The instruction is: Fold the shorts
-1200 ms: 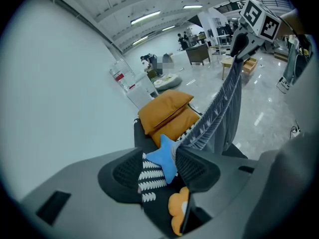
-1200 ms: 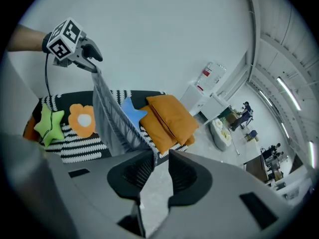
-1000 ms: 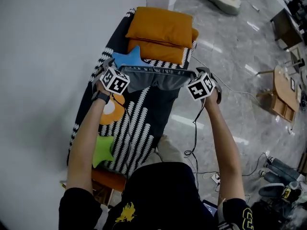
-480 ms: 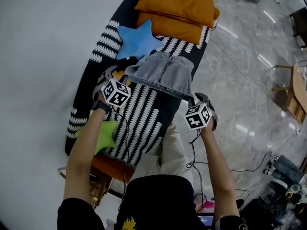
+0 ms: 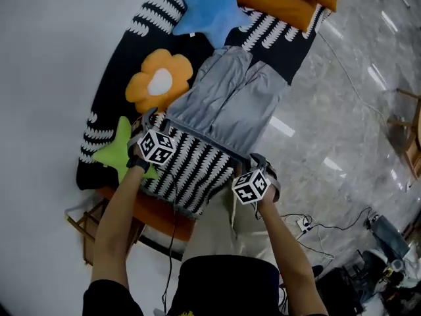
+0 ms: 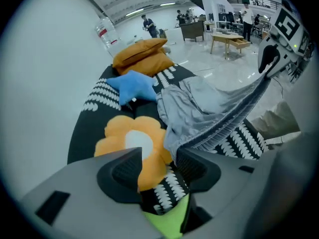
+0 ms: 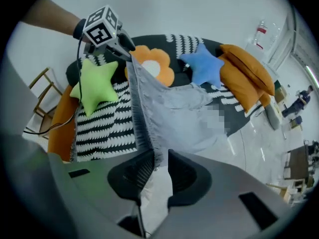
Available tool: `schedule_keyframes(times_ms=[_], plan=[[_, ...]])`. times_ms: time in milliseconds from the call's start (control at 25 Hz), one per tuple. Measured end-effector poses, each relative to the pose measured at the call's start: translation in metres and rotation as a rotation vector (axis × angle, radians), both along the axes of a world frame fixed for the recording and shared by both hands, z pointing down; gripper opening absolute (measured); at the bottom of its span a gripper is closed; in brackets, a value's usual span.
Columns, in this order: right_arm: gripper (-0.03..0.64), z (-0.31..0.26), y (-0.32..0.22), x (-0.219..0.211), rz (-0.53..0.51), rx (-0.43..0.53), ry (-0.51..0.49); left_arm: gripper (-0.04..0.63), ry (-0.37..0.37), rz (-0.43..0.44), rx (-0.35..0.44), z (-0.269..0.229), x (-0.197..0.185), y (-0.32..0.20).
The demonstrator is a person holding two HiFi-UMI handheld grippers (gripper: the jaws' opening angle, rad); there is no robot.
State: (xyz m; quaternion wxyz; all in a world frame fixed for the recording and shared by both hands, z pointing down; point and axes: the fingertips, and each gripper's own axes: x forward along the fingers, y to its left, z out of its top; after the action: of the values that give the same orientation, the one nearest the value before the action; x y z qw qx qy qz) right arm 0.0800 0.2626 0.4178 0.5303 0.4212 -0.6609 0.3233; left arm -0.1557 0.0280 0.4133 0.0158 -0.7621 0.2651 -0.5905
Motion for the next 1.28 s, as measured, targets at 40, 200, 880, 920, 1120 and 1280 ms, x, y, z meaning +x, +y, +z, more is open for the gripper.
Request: schedule_keyframes(times_ms=[40,200,880,920,1120,1280], plan=[[0.104,0.011,0.008,-0.019,-0.021,-0.01,-0.006,0.225,0.002,-0.013,0.002,0.012,-0.016,0.007],[0.074,0.058,0.046,-0.08,-0.124,-0.047,-0.014,0.216,0.065,-0.035,0.045,0.049,-0.056,0.037],[0.37,0.138,0.15,-0.239,-0.309,-0.179,-0.192,0.317,-0.039,-0.099,0.022,0.119,-0.158,0.074],[0.37,0.135,0.156,-0.237,-0.311,-0.183,-0.199,0.319,-0.046,-0.102,0.031,0.117,-0.159,0.075],[0.37,0.123,0.144,-0.207,-0.235,-0.147,-0.203,0.313,0.059,-0.248,0.049,0.103,-0.143,0.104],[0.368,0.123,0.129,-0.145,-0.176,-0.108,-0.156,0.283,0.251,-0.42,-0.14,0.119,-0.074,0.196]])
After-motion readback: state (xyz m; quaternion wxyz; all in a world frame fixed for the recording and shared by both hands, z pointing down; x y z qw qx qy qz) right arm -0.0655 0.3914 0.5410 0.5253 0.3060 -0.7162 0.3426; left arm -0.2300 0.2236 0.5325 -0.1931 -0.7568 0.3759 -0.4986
